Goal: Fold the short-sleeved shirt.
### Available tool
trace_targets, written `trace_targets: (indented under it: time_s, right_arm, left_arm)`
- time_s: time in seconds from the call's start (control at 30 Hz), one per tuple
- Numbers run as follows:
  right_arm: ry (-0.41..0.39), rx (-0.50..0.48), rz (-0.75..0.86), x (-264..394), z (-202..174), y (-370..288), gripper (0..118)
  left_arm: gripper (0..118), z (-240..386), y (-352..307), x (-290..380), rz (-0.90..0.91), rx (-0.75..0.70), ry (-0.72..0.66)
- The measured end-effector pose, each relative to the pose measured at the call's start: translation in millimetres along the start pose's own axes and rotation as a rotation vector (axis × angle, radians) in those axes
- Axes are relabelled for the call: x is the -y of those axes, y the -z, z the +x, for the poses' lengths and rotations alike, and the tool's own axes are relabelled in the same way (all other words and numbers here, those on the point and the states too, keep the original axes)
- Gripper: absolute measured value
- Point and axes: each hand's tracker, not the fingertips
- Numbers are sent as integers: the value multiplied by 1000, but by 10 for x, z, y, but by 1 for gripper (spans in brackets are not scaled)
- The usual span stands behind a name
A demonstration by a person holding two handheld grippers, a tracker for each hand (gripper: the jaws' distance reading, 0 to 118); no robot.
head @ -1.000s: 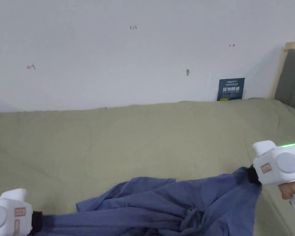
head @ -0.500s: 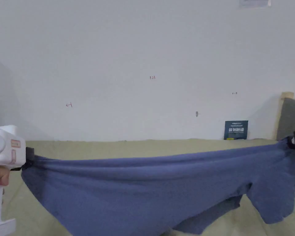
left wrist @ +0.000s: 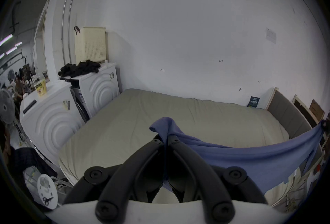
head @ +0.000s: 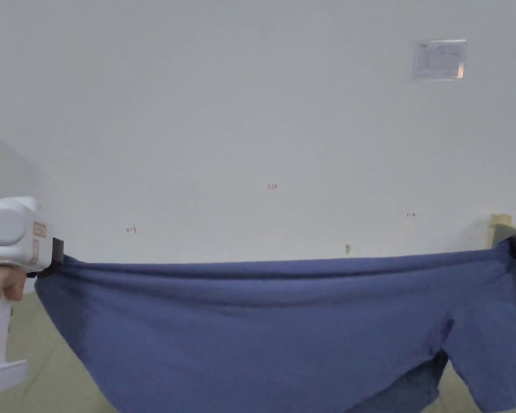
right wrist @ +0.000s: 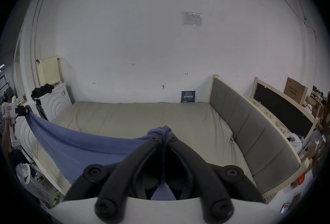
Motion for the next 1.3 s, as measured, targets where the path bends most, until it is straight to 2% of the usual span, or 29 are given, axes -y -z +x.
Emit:
trace_targets:
  time_s: [0.1,0.47,0.83,1.1,1.23,1.3]
  right_arm:
    - [-45,24,-1,-132,-94,201,4]
    - [-10,58,33,-537,-298,1082,4]
    - [18,87,34,-847,-461,2491,4]
    - [-26,142,49,-656,-632,3204,4]
    - [-59,154,22,-378,-627,3421,4]
    - [-44,153,1,-182,-597,3408,4]
  left_arm:
    - [0,74,105,-104,3,-11,8]
    - [0,318,835,-460,42,-81,-7]
    - [0,648,1979,-802,66,-113,-7]
    - [0,869,2699,-680,80,-133,6]
    - [0,903,2932,-374,55,-136,34]
    - [0,909,2999,-170,22,-125,39]
